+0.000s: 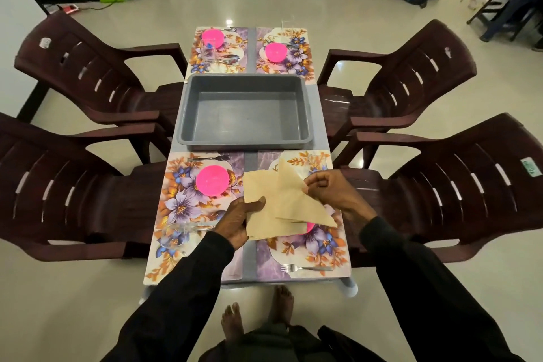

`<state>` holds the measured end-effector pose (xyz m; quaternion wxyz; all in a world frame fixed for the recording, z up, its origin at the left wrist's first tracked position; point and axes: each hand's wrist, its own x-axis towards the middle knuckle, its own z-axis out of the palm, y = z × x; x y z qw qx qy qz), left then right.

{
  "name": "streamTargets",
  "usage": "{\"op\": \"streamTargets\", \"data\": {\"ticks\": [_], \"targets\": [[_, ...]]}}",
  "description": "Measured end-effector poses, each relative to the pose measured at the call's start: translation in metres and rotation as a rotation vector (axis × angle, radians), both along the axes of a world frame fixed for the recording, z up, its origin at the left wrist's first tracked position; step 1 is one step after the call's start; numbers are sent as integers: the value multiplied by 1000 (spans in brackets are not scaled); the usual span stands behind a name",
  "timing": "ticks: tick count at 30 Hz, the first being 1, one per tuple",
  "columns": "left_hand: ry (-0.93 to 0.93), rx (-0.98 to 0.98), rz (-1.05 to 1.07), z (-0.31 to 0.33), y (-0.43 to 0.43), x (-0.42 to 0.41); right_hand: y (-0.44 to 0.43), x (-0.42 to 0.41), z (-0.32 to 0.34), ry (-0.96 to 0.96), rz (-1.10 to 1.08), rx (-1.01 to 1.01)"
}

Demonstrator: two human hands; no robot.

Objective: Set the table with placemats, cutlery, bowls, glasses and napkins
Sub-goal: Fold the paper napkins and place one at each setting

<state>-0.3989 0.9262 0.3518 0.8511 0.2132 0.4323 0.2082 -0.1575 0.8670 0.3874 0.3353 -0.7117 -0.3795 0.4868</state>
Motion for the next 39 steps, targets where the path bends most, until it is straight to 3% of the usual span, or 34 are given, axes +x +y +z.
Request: {"op": "streamTargets", "data": {"ticks": [8, 16, 28, 33, 39], "targets": [[-9, -7, 148, -5, 32, 10, 23, 89, 12, -57, -125, 43], [53, -55, 214, -20, 46, 12, 43, 153, -19, -193, -205, 46], [93, -58, 248, -36, 51, 28, 108, 214, -103, -483, 127, -152], [139, -58, 257, -52, 53, 33, 148, 204, -161, -511, 367, -224], [157, -46, 261, -59, 53, 35, 175, 187, -201, -462, 383, -158]]}}
